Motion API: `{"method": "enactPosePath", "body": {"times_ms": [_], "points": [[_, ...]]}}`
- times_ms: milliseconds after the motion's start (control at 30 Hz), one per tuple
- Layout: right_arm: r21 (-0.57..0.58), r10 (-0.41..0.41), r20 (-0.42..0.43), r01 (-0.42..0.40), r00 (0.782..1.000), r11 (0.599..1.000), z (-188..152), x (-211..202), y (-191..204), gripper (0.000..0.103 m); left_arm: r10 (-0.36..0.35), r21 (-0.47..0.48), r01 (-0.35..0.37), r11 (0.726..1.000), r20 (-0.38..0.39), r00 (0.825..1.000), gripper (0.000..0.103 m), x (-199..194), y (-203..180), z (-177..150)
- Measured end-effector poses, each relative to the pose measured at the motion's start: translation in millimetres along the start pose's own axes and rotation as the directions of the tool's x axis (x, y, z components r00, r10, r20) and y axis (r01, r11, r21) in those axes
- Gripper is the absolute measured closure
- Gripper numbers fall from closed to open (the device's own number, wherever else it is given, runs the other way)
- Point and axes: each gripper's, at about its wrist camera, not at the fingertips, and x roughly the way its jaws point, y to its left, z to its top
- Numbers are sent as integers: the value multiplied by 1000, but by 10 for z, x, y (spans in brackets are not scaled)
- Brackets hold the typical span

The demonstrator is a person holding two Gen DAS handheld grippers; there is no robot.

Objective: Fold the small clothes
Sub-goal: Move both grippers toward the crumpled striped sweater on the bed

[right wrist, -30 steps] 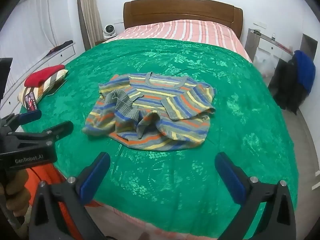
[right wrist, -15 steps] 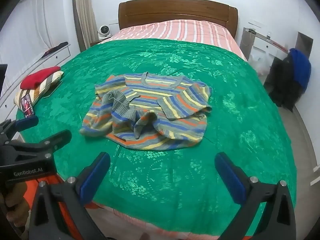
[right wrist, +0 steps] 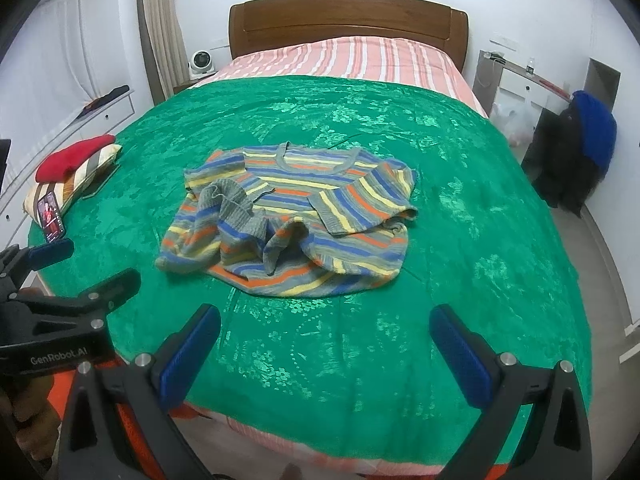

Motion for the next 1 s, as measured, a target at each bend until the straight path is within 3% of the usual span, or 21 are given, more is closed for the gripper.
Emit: {"method": "enactPosePath", "body": {"times_ms": [467,1000], "points": [[7,-32,-13,32,999,999,-8,22,-7,0,9,16,-9,1000,-9,1000,0,10,-5,-9],[-61,-192,30,194,981,979,10,-48,-54,0,11,25,-10,1000,-16,1000,0,-6,-45,-36]]}}
